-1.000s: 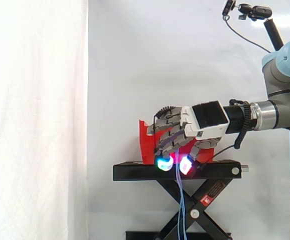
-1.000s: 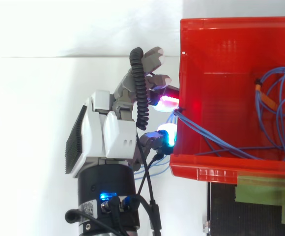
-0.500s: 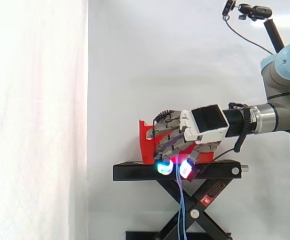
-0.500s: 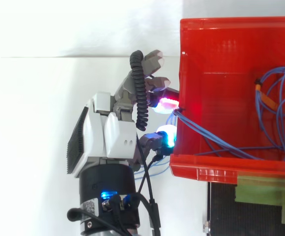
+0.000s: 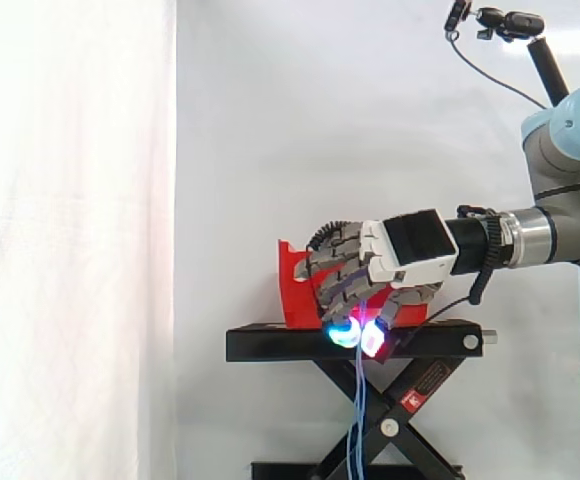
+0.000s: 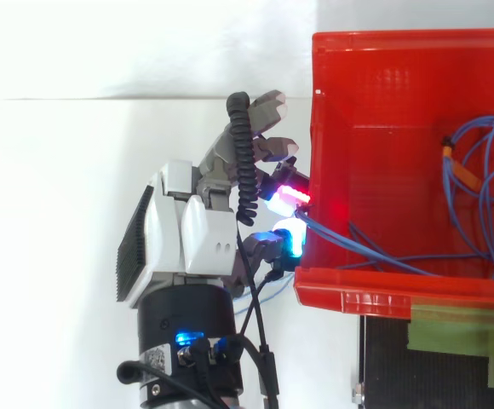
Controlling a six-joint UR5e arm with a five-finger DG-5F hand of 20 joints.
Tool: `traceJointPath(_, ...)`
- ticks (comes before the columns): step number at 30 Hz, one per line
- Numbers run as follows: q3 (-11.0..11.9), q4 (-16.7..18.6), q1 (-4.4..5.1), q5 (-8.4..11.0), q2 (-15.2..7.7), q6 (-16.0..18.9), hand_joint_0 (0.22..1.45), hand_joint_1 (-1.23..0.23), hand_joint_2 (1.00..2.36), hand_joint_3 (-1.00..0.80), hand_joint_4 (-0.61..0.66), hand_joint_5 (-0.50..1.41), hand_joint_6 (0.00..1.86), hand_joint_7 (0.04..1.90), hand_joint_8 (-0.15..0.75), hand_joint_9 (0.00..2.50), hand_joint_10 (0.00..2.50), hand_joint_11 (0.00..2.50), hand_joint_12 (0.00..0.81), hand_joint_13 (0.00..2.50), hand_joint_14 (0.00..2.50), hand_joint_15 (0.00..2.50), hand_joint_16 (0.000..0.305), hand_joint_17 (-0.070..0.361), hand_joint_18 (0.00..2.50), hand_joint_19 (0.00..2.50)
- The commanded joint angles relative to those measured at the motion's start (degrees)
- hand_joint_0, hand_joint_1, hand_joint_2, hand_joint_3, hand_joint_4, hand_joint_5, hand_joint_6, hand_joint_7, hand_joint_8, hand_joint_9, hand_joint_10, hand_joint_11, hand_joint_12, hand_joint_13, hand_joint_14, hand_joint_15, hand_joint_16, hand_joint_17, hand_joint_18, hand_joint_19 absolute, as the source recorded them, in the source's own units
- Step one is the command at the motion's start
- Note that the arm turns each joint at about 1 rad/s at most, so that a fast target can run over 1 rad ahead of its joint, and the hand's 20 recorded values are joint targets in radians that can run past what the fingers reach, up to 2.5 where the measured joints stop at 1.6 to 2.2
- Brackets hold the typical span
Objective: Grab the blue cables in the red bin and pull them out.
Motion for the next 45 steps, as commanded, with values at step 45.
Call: traceJointPath(45,0.0,0.1,-0.88,-0.1,0.0,0.0,0.87,-0.99,1.0,-1.0,0.14,0.97,0.01,0.96,0.266,0.94,0.02,0.53,0.348,0.6,0.01,0.33,0.051,0.115,0.56,0.51)
